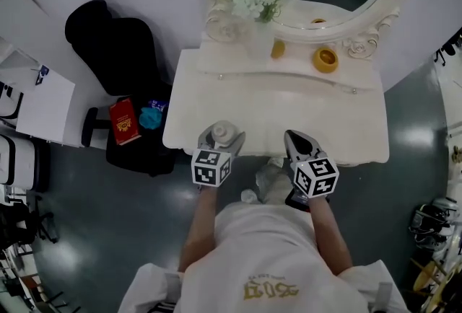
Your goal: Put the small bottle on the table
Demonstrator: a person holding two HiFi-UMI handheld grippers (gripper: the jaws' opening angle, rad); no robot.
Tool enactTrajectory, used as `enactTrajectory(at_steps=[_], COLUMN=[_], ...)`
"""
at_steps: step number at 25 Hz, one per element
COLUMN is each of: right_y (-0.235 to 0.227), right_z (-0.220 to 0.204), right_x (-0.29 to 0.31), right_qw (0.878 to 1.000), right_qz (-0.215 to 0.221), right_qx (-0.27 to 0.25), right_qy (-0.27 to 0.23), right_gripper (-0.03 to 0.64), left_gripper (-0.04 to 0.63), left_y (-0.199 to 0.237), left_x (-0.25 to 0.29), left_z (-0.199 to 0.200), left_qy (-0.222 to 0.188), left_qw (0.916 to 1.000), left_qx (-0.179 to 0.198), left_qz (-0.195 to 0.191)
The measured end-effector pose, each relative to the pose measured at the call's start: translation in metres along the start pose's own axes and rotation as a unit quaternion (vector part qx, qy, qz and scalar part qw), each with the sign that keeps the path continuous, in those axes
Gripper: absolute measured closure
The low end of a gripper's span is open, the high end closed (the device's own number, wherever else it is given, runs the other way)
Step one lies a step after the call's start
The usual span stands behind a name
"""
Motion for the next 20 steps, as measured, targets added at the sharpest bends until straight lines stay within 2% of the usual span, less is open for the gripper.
enactTrajectory(at_steps=[9,20], right_y=[-0.013,-0.038], right_z=[0.002,-0.010], right_x=[0.015,0.033], right_qw=[1.000,0.999], right_qz=[-0.005,-0.010], right_qx=[0.010,0.020], right_qy=[0.004,0.031], right_gripper=[0.603,0.603], left_gripper=[0.250,0.250], left_y=[0.008,0.012], left_x=[0.013,0.047], left_z=[0.008,-0.006], left_qy=[0.004,0.040], left_qw=[0.9999,0.9992], left_qx=[0.010,0.007], left_qz=[0.003,-0.001])
Point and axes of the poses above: the fingertips, and each gripper's own axes: x forward along the fingers, y to its left, z out of its top, the point moved 7 cm from there along -x, backward along the fingers, and after that the axes turned 3 degrees about x, right-handed, at the moved point
